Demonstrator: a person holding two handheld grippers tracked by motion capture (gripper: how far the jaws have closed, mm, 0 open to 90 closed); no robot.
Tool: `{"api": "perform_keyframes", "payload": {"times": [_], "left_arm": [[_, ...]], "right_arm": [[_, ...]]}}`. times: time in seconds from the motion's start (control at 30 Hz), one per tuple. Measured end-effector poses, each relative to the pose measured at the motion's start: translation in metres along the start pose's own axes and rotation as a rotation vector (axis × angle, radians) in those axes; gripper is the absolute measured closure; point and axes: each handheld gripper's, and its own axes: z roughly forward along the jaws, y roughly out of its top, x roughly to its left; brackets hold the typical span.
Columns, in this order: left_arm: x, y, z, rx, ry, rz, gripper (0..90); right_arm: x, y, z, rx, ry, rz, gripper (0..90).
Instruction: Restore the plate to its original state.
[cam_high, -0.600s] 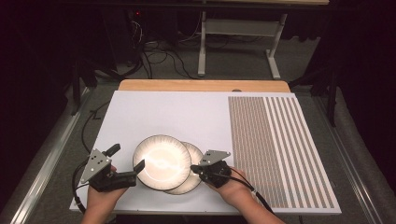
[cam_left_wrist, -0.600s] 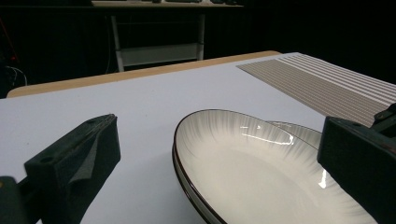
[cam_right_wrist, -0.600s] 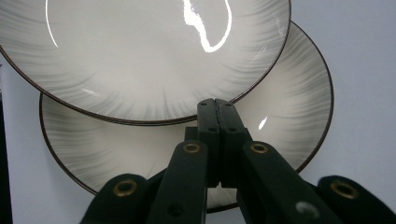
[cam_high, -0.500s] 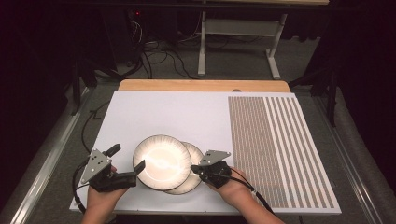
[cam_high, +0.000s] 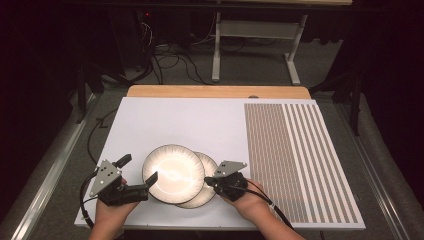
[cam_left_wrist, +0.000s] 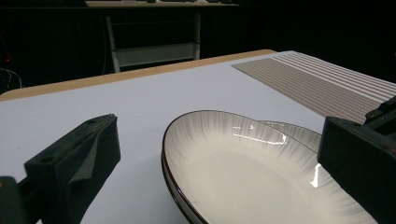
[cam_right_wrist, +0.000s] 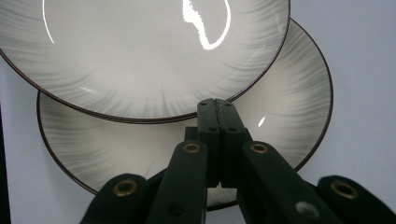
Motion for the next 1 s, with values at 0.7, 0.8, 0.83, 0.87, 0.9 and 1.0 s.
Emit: {"api": "perform_keyframes", "payload": {"times": [0.7, 0.8, 0.83, 0.87, 0.9, 1.0], "left_arm": [[0.0050, -0.0008, -0.0006, -0.011, 0.012, -0.031, 0.1], [0.0057, -0.0011, -0.0005, -0.010, 0.011, -0.036, 0.0], [0.0058, -0.0012, -0.0003, -0.011, 0.010, -0.038, 0.0], [0.0060, -0.0012, 0.0001, -0.010, 0.011, -0.036, 0.0], [0.0060, -0.0012, 0.0001, -0.010, 0.011, -0.036, 0.0], [0.0061, -0.0011, 0.0005, -0.012, 0.010, -0.038, 0.0]], "right_arm": [[-0.0008, -0.0012, 0.0010, 0.004, -0.005, 0.006, 90.0], [-0.0009, -0.0013, 0.0008, 0.007, -0.002, 0.008, 90.0], [-0.0007, -0.0013, 0.0007, 0.007, -0.002, 0.011, 90.0], [-0.0008, -0.0013, 0.0007, 0.007, -0.001, 0.010, 90.0], [-0.0008, -0.0013, 0.0007, 0.007, -0.001, 0.010, 90.0], [-0.0014, -0.0014, 0.0007, 0.003, -0.003, 0.008, 90.0]]}}
